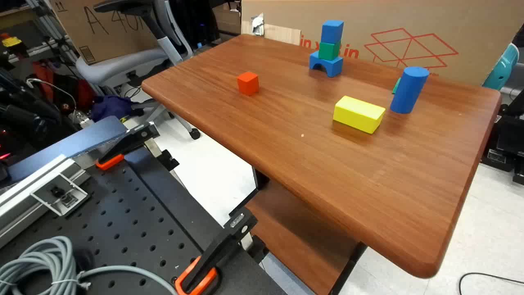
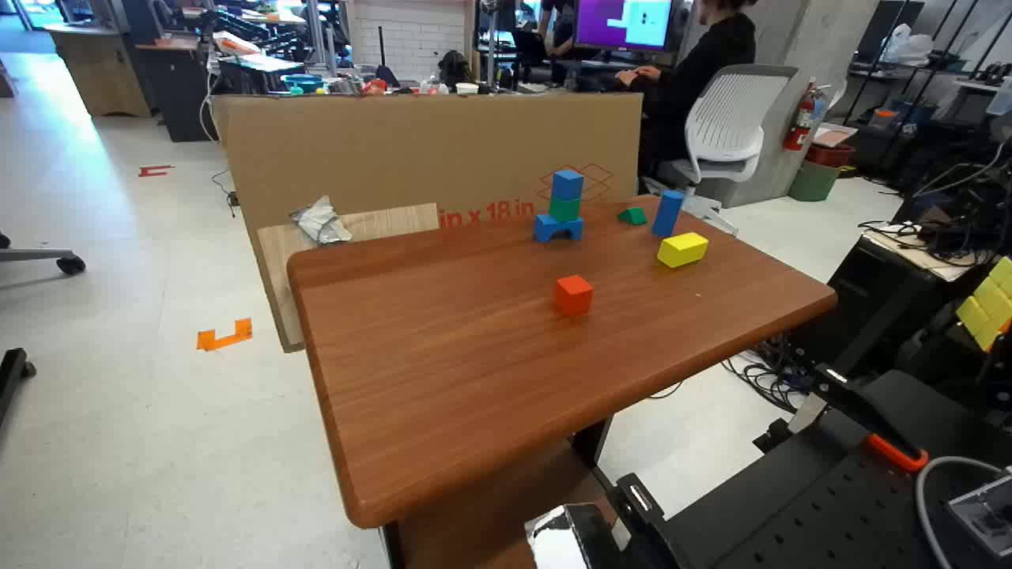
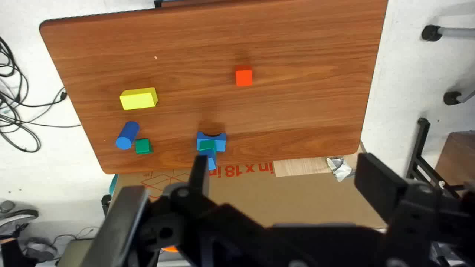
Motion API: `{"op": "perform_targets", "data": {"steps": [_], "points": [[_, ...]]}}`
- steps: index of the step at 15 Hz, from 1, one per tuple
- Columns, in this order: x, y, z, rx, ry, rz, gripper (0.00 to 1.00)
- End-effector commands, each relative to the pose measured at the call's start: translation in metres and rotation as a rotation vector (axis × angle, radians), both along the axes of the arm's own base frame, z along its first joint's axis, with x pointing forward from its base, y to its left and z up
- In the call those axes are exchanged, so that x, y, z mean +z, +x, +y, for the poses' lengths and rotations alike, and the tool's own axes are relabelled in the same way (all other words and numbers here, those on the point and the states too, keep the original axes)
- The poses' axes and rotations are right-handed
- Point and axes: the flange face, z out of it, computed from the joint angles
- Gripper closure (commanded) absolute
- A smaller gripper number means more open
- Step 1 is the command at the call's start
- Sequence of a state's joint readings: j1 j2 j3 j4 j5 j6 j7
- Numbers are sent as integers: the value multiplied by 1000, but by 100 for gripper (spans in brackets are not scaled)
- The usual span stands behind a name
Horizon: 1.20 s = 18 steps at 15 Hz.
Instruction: Remove the blue block from the top of the stack on the left.
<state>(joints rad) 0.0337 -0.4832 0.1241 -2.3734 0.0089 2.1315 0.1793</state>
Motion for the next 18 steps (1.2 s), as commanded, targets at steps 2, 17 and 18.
{"op": "perform_targets", "data": {"steps": [2,17,18], "points": [[0,0,0,0,0,0,0],[0,3,-1,-1,-6,3,0],[-2,16,-2,15,-9,4,0]]}}
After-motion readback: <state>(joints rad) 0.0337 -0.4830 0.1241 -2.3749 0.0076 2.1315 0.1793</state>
